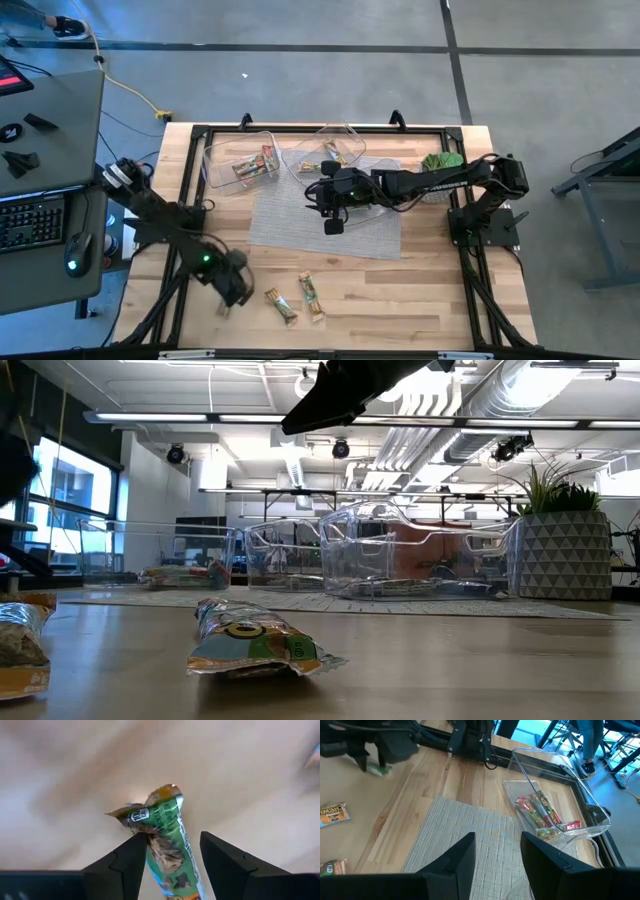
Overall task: Pick and place Granola Bars by type
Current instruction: Put the orange granola bar into the middle transparent bin
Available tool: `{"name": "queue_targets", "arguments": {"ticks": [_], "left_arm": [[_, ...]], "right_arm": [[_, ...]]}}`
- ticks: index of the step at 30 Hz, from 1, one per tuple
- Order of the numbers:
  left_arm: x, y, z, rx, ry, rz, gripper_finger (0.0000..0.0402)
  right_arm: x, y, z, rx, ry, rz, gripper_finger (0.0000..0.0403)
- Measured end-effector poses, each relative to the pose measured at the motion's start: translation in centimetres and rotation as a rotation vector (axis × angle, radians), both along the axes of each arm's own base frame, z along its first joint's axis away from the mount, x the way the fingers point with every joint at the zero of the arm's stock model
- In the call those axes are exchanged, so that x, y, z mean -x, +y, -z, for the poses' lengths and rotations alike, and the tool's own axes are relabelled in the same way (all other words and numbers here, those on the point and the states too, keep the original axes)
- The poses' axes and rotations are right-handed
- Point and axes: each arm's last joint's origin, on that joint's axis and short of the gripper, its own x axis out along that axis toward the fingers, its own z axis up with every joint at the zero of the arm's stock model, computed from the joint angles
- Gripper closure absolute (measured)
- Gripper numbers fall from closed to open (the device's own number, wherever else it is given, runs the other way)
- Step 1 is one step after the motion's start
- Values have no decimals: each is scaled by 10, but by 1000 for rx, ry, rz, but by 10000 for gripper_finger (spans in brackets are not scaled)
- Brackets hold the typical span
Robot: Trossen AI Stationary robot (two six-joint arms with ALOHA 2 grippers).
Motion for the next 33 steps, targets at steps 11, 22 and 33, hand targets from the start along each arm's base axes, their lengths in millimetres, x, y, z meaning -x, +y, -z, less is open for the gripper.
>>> {"name": "queue_targets", "arguments": {"ticks": [11, 22, 33], "left_arm": [[-40, 61, 1, -282, -155, 164, 220], [-67, 76, -30, -282, -161, 369, 220], [-61, 74, -31, -283, -52, 349, 220]], "right_arm": [[0, 0, 0, 0, 0, 0, 263], [0, 0, 0, -17, -1, 9, 263], [0, 1, 0, -27, -1, -11, 263]]}}
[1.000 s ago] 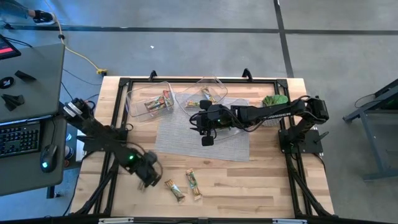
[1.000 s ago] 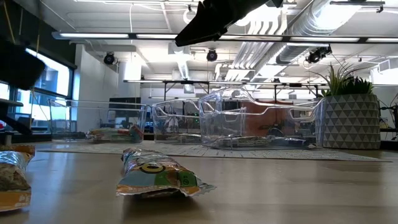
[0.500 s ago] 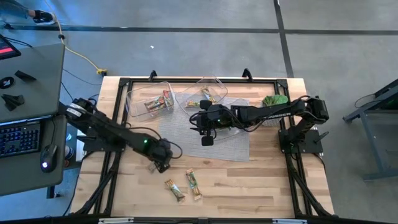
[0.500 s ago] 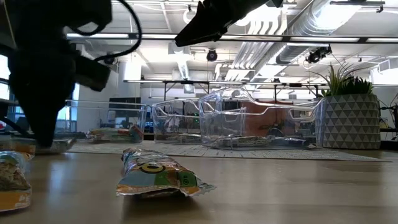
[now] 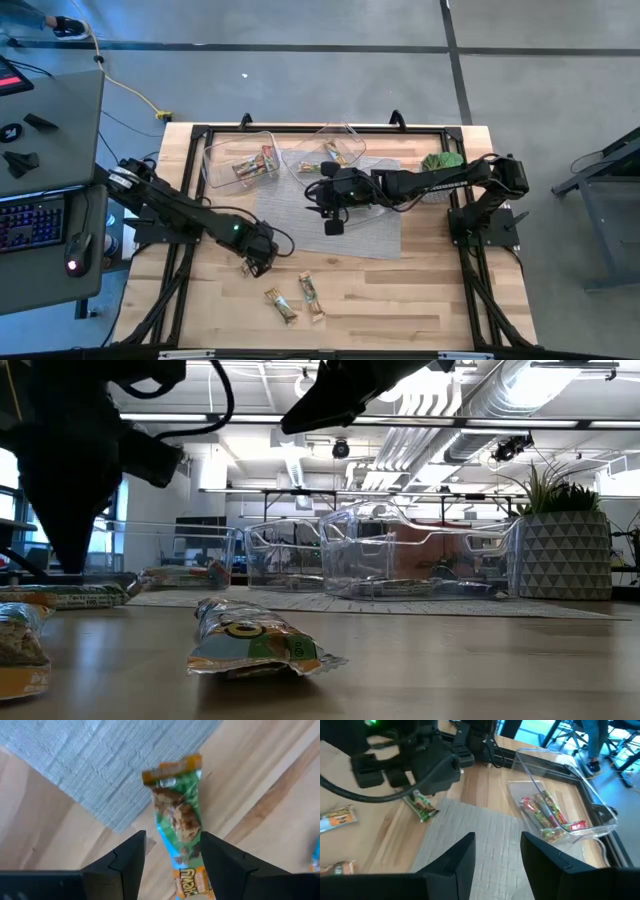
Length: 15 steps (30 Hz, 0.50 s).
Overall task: Pick and place Granola Bars by type
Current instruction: Put the orange granola bar into the middle transparent bin
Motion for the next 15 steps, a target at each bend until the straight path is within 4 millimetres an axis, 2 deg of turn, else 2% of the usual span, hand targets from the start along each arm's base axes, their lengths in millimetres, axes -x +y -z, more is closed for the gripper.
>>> {"name": "queue_targets", "arguments": {"ticks": [8, 15], "left_arm": [[-3, -4, 20, 90, 8, 5, 220], [-4, -4, 30, 67, 40, 3, 220]], "right_arm": [[0, 1, 1, -13, 10, -23, 263], [4, 1, 15, -8, 34, -20, 263]]}}
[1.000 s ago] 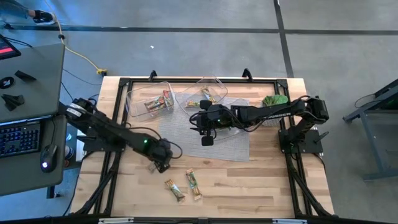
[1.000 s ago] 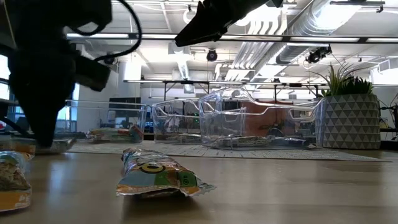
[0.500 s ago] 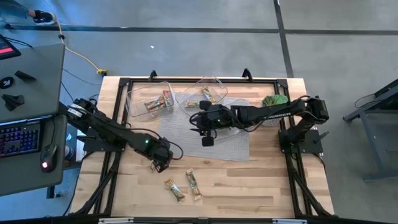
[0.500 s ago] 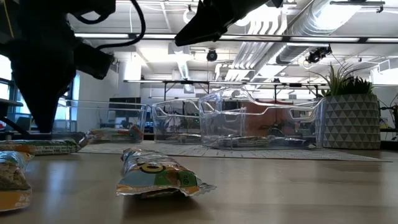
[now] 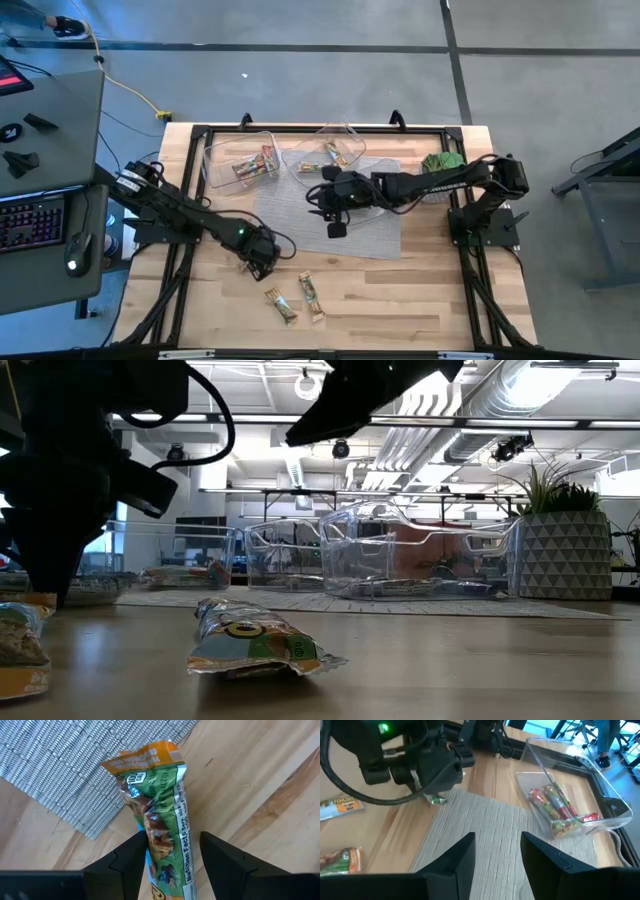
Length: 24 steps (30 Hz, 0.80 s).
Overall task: Pick and place Granola Bars by type
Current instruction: Put the orange granola bar into the middle transparent bin
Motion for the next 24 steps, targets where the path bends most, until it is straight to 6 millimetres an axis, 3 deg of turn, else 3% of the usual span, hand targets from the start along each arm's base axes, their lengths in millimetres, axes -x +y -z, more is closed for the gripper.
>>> {"name": "queue_targets", "arguments": {"ticks": [16, 24], "left_arm": [[-5, -1, -3, -32, -51, 70, 224], [-9, -2, -4, -25, -97, 123, 303]], "right_arm": [[1, 0, 7, -50, -23, 32, 263], [1, 0, 7, -59, -28, 37, 263]]}}
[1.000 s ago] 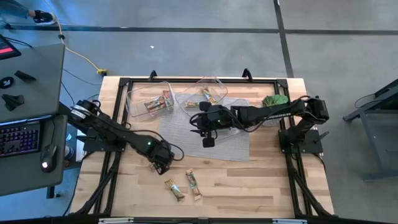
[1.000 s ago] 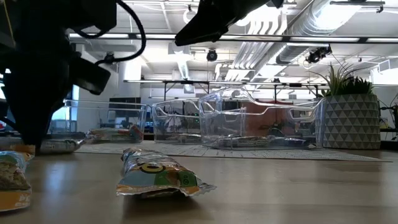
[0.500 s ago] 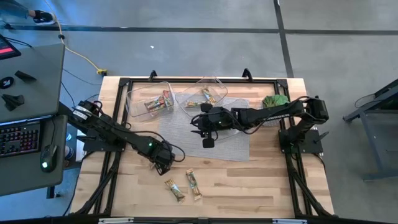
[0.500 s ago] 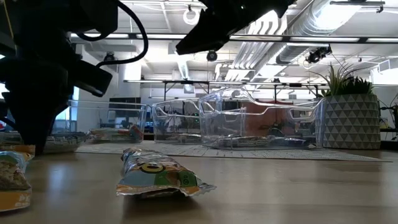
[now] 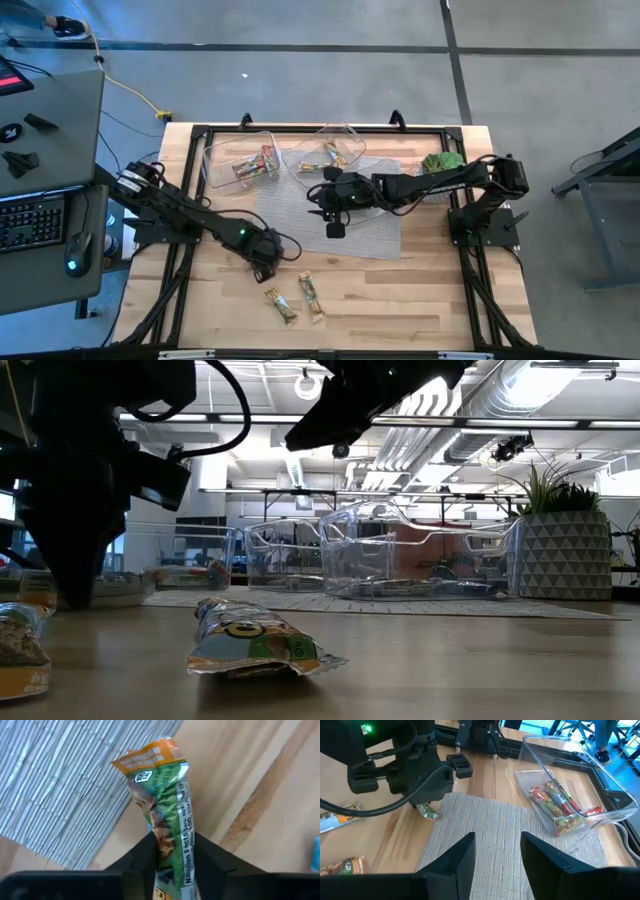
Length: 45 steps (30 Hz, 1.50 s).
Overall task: Pick and place Granola Bars by type
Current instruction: Put the orange granola bar into the middle transparent bin
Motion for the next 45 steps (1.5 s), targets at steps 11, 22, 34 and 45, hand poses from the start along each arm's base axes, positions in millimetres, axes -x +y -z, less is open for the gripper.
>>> {"name": "queue_targets", "arguments": {"ticks": [11, 22, 34, 45], "left_arm": [[-49, 14, -79, -297, -197, 227, 336], [-90, 140, -142, -648, -314, 228, 331], [-95, 267, -105, -473, -455, 24, 330], [-100, 293, -51, -350, -337, -170, 330]], "right_arm": [[3, 5, 1, -66, 34, 15, 263], [39, 40, 16, -206, 397, 139, 263], [45, 71, 17, -118, 379, 178, 263], [47, 78, 17, -103, 375, 168, 263]]}}
